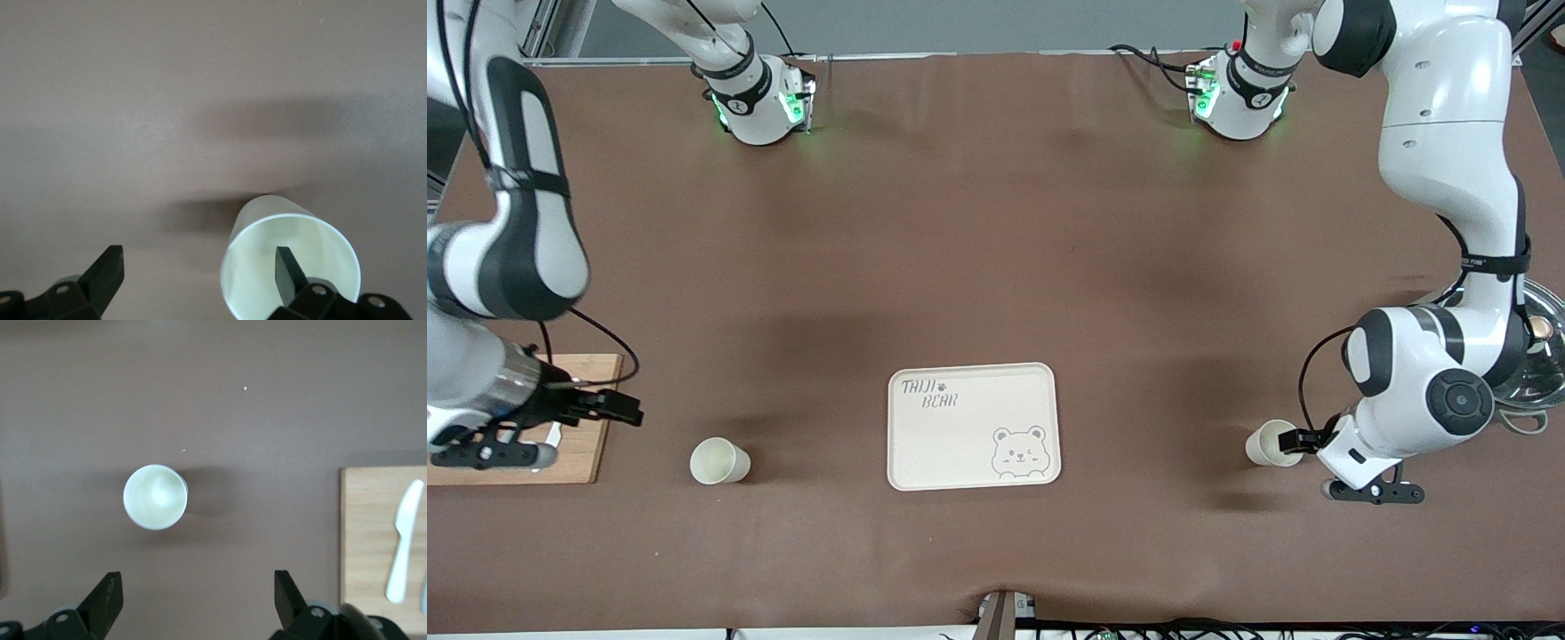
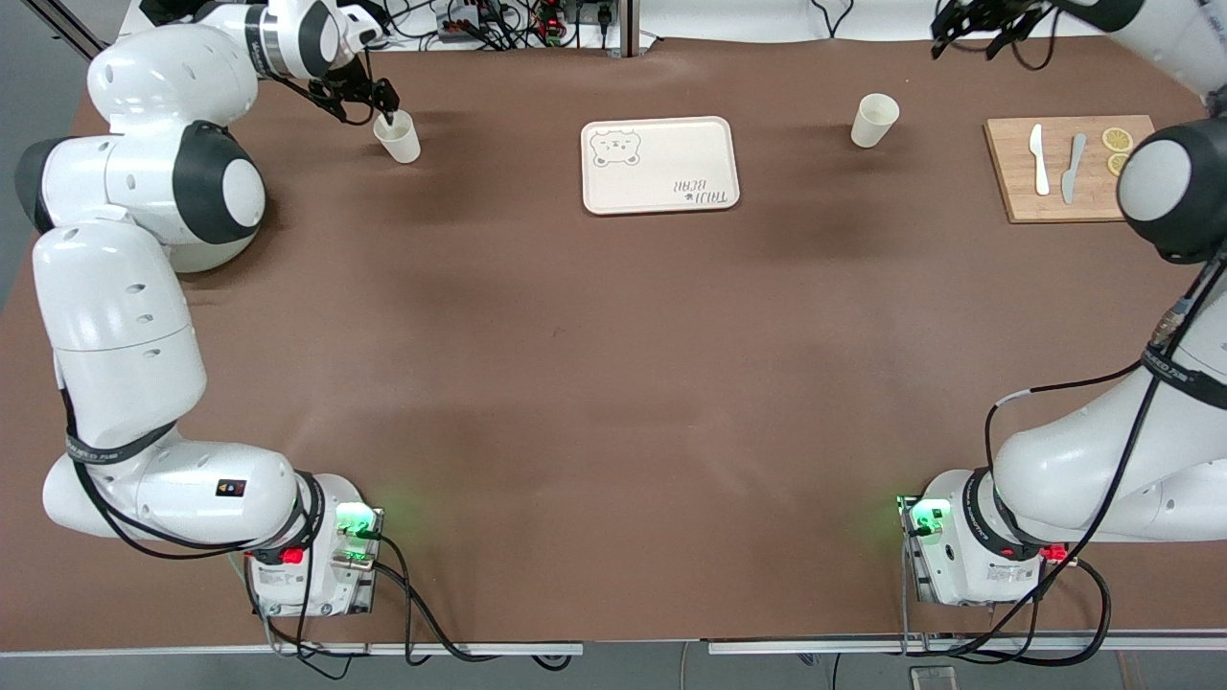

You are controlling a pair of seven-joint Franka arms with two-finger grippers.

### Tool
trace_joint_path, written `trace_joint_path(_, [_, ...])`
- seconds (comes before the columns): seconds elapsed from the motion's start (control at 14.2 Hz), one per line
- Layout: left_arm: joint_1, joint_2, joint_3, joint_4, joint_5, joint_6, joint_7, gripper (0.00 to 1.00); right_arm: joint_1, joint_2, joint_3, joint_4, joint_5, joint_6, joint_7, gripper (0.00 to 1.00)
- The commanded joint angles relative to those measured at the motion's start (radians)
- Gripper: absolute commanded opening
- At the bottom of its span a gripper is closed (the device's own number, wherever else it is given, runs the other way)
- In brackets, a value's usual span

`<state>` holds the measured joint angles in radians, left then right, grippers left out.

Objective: Place white IKEA cup upright on tray with both arms
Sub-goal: 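Lower both grippers around the cup rims and close them on the cups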

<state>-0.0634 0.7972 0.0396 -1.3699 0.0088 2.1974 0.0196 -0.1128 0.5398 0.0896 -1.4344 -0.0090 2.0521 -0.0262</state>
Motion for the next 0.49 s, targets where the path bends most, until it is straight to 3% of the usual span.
trace_joint_path(0.0, [0.004,0.01,-0.015,-0.006,-0.016,0.01,0.008,1.0,-0.002,0.074,0.007,0.028,-0.031,0.04,0.015,1.0])
trace_joint_path(0.14, [0.007,0.017,-0.02,-0.011,-0.03,0.015,0.01,0.97,-0.001,0.109,0.007,0.028,-0.031,0.106,0.012,1.0])
trace_joint_path(0.28, [0.011,0.014,-0.04,-0.02,-0.043,0.015,0.01,0.42,-0.001,0.137,0.007,0.028,-0.032,0.157,0.009,1.0])
trace_joint_path(0.42, [0.017,0.014,-0.04,-0.026,-0.055,0.016,0.01,0.07,0.013,0.149,0.005,0.029,-0.032,0.168,0.014,1.0])
